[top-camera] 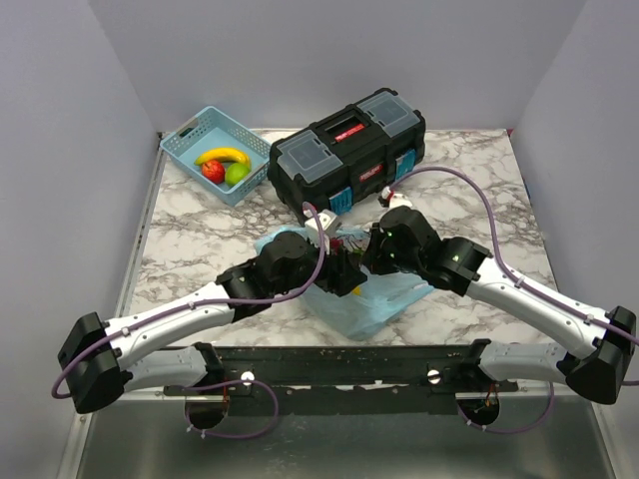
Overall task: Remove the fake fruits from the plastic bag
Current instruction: Adjust the plastic bag at the center of the board, then take out the fake fruit from the plastic bag.
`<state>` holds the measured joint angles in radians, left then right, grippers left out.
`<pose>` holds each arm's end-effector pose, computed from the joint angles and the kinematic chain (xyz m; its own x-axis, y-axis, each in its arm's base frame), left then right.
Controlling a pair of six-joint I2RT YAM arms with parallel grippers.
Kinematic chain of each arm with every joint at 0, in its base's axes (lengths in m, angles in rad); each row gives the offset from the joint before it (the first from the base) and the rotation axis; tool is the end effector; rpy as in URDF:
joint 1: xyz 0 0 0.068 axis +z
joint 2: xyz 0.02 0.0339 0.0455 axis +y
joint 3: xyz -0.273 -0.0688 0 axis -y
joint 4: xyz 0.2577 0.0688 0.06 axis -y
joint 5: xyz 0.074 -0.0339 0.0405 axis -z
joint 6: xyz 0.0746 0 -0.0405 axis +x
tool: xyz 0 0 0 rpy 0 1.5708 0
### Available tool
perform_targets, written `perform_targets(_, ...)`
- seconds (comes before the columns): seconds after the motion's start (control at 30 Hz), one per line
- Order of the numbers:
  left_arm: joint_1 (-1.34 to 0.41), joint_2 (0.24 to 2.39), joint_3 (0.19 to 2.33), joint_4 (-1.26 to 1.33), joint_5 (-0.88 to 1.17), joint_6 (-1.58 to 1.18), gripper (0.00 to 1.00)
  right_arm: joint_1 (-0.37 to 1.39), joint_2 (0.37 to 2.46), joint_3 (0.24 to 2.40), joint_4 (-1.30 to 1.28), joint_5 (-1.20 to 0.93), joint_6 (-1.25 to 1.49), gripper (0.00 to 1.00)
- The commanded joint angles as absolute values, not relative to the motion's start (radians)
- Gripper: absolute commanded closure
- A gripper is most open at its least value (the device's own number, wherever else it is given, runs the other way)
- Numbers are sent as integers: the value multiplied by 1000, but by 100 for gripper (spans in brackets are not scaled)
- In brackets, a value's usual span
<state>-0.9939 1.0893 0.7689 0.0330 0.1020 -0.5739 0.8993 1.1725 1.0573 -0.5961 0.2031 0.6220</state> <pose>0.1568 -0.2549 0.2892 -0.6114 -0.0506 -0.7897 0.6610 0.5159 -0.5449 0.1912 0.2164 0.2991 -0.7215 0.0094 -0.6924 -0.3093 0.8903 0.3344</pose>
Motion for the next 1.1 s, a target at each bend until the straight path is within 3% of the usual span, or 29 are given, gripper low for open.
perform_targets(0.0, -947, 1129, 760, 84, 125, -606, 40, 902, 1175, 1039, -662, 148, 663, 99)
perform_targets(0.63, -932, 1392, 757, 185, 113, -553, 45, 902, 1131, 1034, -649, 77, 678, 99)
perform_targets(0.8, -933, 1422, 694, 283, 182, -575, 27, 902, 1114, 998, -652, 62, 687, 99)
perform_targets(1.07, -937, 1578, 772, 345, 294, -599, 18, 903, 1054, 943, -649, 77, 713, 99)
